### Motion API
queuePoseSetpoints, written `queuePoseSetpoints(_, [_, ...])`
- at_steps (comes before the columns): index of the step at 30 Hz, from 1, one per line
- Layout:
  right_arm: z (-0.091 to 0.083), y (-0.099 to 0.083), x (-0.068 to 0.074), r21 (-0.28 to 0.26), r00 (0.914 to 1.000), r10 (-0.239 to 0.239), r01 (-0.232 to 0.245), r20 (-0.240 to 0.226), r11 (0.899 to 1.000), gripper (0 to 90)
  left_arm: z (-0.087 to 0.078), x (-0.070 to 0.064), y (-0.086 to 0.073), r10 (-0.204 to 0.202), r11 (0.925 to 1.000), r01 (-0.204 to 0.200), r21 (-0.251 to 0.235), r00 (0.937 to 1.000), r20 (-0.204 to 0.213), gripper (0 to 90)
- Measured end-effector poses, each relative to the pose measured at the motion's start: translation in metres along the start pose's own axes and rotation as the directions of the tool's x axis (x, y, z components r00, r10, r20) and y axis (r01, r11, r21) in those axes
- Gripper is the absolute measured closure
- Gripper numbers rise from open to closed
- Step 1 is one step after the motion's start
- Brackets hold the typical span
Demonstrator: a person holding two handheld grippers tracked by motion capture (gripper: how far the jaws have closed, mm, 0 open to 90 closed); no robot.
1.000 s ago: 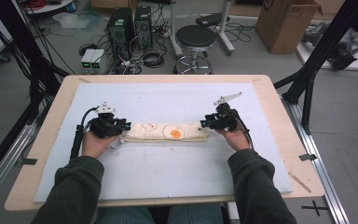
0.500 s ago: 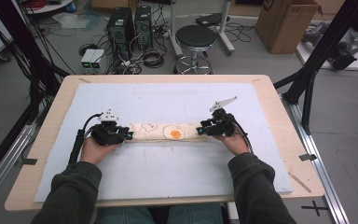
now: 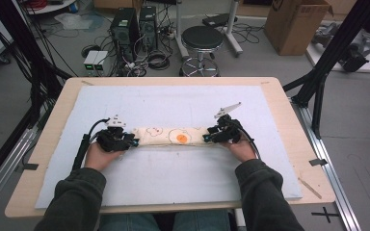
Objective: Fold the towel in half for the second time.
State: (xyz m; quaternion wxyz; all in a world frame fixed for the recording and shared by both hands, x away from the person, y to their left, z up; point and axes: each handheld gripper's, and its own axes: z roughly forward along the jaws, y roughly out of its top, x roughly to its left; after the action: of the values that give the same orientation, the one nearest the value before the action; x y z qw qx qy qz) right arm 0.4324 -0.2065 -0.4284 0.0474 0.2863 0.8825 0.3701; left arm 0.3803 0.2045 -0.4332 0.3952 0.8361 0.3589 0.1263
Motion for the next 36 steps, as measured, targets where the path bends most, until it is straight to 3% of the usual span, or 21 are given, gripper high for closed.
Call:
queuePoseSetpoints(13, [0.001,0.0,0.0,-0.007,0.9997,0.024,-0.024,-0.002,1.0,48.4,-0.002,0.001,0.001,-0.004,1.0,0.004,-0.007,1.0,0.008,61.8])
queuePoseSetpoints(16, [-0.001,0.001,0.001,-0.031,0.9998,0.018,-0.018,0.006,0.999,43.5,-0.004,0.0,0.002,-0.011,0.9997,0.011,-0.02,0.9999,0.007,60.2])
queuePoseSetpoints(21, [-0.007,0.003,0.001,-0.068,0.9988,0.048,-0.047,0.011,0.997,34.0,-0.009,0.0,0.003,-0.018,0.9989,0.019,-0.042,0.9997,0.013,56.1])
queuePoseSetpoints(36, [-0.024,0.004,0.003,-0.155,0.9957,0.084,-0.076,0.04,0.985,22.2,-0.023,-0.002,0.006,-0.04,0.9948,0.042,-0.092,0.9988,0.029,46.0])
